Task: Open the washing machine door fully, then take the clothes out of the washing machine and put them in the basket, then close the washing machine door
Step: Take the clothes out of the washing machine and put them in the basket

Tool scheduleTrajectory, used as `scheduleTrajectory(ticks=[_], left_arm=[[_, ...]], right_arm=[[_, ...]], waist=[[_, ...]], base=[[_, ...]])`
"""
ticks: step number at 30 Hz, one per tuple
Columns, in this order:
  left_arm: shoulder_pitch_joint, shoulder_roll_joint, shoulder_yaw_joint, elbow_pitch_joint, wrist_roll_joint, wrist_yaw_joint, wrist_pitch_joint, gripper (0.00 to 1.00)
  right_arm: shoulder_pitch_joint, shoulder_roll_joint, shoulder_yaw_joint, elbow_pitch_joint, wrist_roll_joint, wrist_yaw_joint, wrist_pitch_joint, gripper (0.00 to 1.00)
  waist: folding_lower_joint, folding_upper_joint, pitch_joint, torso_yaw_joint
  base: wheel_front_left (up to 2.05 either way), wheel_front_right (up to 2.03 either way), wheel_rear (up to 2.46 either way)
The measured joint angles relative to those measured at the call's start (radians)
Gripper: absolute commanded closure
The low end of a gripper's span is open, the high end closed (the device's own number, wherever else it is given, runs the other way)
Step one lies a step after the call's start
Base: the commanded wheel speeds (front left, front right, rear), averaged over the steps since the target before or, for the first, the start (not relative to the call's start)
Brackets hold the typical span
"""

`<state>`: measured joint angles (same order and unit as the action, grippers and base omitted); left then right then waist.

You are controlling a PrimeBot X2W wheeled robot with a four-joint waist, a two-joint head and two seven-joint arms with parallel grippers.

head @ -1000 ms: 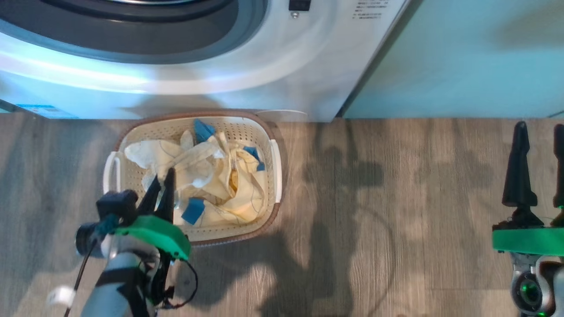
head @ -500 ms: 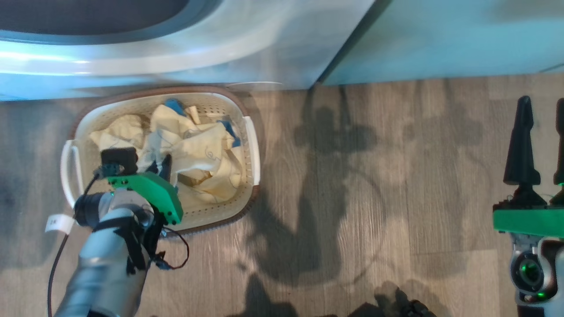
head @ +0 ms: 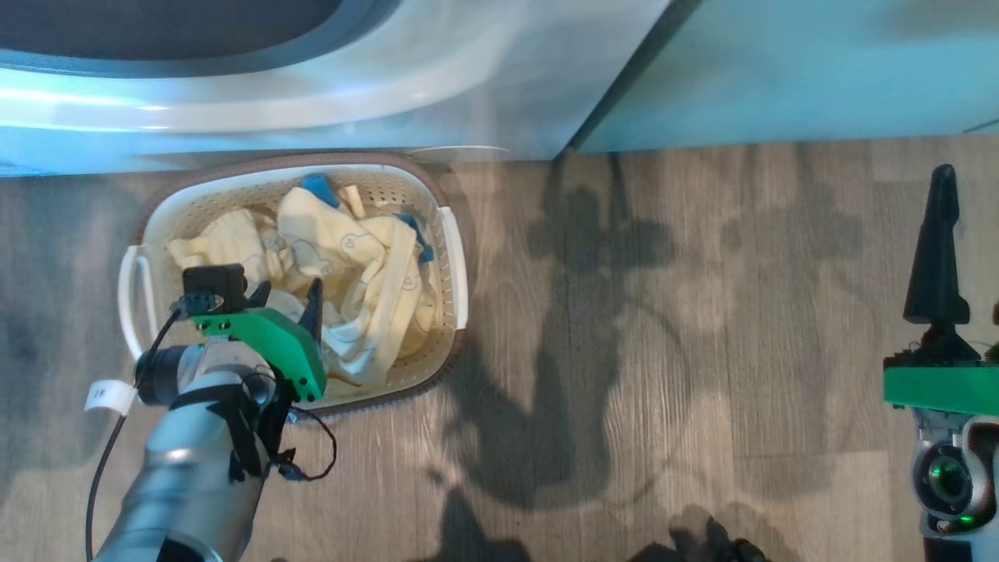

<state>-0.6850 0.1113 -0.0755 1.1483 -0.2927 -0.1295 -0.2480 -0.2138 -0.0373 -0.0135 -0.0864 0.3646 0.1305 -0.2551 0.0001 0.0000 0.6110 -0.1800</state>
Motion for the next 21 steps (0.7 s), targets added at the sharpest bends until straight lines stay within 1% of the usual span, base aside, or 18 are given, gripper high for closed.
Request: scheduleTrajectory(ticks=[2, 4, 7, 13, 17, 21], left_arm=[[0.005, -0.002, -0.008, -0.018, -0.001, 0.0, 0.0, 0.0], [0.019, -0.002, -0.009, -0.071, -0.001, 0.0, 0.0, 0.0], [0.058, -0.003, 0.003, -0.172, -0.001, 0.0, -0.002, 0.0], [0.189, -0.016, 0.04, -0.394, 0.024, 0.001, -0.003, 0.0], [0.256, -0.033, 0.073, -0.54, 0.041, 0.008, -0.007, 0.0], [0.319, -0.042, 0.075, -0.651, 0.065, 0.008, -0.007, 0.0]], right_arm=[[0.0, 0.0, -0.005, 0.0, -0.01, 0.0, 0.0, 0.0], [0.001, 0.0, -0.014, 0.002, -0.022, 0.0, 0.0, 0.0], [0.002, 0.0, -0.02, 0.004, -0.04, 0.0, 0.0, 0.0], [0.012, 0.0, -0.037, 0.007, -0.081, 0.0, 0.0, 0.0], [0.054, 0.0, -0.044, 0.009, -0.104, 0.0, 0.0, 0.0], [0.101, 0.0, -0.046, 0.016, -0.126, 0.0, 0.0, 0.0]], waist=[[-0.0001, 0.0, -0.009, 0.012], [0.0, 0.0, -0.02, 0.026], [-0.0001, 0.0, -0.043, 0.044], [-0.0001, 0.0, -0.102, 0.082], [-0.0002, 0.0001, -0.149, 0.107], [-0.0002, 0.0001, -0.207, 0.133]], base=[[0.0, 0.0, 0.0], [0.0, 0.0, 0.0], [0.0, 0.0, 0.0], [0.0, 0.0, 0.0], [0.0, 0.0, 0.0], [0.0, 0.0, 0.0]])
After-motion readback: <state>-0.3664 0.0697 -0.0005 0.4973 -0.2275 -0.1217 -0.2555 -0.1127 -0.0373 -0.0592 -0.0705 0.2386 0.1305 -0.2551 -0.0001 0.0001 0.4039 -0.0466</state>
